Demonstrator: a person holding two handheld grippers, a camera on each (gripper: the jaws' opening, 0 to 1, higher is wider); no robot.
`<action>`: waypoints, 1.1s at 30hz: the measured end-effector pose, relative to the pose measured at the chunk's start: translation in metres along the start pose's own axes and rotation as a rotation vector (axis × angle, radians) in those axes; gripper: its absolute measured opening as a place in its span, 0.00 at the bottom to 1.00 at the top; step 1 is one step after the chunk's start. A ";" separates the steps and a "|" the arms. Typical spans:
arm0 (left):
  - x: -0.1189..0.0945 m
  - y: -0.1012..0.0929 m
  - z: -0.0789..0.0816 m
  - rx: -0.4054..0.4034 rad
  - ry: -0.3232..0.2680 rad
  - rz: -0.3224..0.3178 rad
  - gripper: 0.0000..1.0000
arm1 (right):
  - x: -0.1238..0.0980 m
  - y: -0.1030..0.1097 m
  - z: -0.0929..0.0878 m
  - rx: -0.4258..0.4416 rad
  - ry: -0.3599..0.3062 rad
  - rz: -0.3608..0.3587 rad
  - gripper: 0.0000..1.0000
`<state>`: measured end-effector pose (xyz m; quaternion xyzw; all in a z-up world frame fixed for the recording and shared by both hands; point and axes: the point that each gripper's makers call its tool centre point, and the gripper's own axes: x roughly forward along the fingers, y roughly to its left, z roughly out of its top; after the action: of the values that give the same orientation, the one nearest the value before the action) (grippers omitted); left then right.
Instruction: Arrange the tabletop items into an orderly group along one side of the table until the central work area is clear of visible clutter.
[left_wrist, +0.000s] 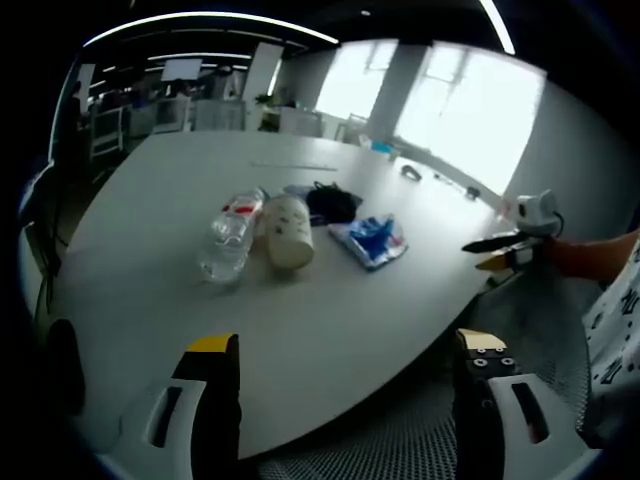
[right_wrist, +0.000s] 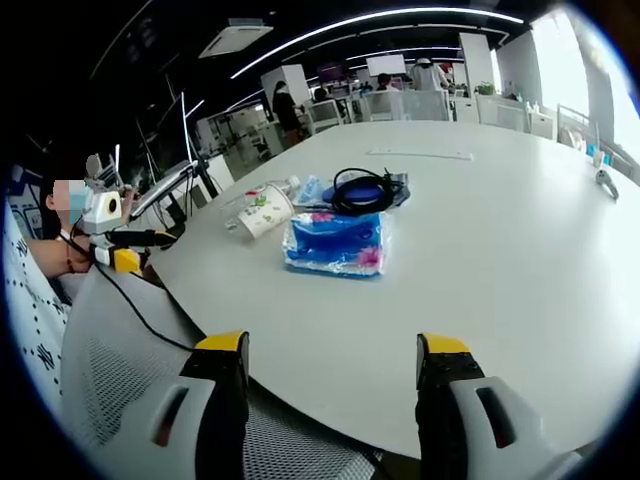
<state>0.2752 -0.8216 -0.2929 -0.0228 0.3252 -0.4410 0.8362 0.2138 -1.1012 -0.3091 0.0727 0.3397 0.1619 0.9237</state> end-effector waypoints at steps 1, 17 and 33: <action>0.000 0.000 0.000 0.000 0.000 0.001 0.85 | 0.000 0.000 0.000 -0.004 0.003 -0.001 0.67; 0.001 -0.001 -0.001 0.003 0.002 -0.005 0.84 | 0.000 0.000 0.000 -0.001 0.002 0.000 0.65; 0.001 -0.001 -0.001 0.006 0.000 -0.006 0.83 | 0.001 0.001 0.005 -0.006 -0.005 0.003 0.65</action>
<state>0.2745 -0.8225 -0.2935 -0.0212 0.3237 -0.4444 0.8350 0.2172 -1.1001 -0.3056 0.0707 0.3369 0.1642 0.9244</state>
